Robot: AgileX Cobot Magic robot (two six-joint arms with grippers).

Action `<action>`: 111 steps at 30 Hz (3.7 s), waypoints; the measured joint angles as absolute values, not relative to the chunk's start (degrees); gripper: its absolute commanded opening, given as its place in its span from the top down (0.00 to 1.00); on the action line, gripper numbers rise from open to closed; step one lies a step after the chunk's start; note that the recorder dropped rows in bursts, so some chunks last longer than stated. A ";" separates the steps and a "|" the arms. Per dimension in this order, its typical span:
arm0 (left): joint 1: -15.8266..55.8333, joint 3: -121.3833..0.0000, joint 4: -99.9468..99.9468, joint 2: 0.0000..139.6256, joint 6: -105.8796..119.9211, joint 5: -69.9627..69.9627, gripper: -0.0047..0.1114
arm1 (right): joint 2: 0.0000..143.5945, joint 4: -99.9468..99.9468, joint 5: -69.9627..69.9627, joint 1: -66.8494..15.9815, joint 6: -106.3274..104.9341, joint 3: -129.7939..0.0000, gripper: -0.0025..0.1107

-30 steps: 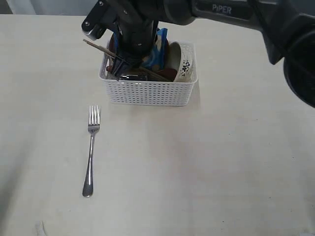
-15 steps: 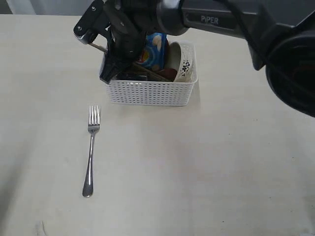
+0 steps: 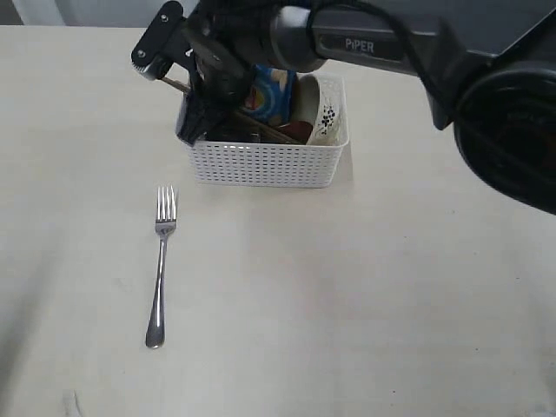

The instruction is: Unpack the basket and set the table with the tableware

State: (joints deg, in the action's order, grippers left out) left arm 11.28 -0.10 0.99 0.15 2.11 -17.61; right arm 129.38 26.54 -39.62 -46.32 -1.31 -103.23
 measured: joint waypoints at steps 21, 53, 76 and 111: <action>11.28 -0.10 0.99 0.15 2.11 -17.61 0.96 | 127.86 27.64 -43.23 -46.41 0.00 -103.23 0.98; 11.28 -0.10 0.99 0.15 2.11 -17.61 0.96 | 121.64 20.82 -44.36 -46.41 -2.99 -103.23 0.98; 11.28 -0.10 0.99 0.15 2.11 -17.61 0.96 | 124.10 19.31 -45.41 -46.41 -4.53 -103.23 0.98; 11.28 -0.10 0.99 0.15 2.11 -17.61 0.96 | 128.23 19.22 -47.95 -46.41 -3.94 -103.23 0.61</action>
State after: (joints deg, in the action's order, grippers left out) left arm 11.28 -0.10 0.99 0.15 2.11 -17.61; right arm 128.23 19.22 -47.95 -46.41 -3.94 -103.23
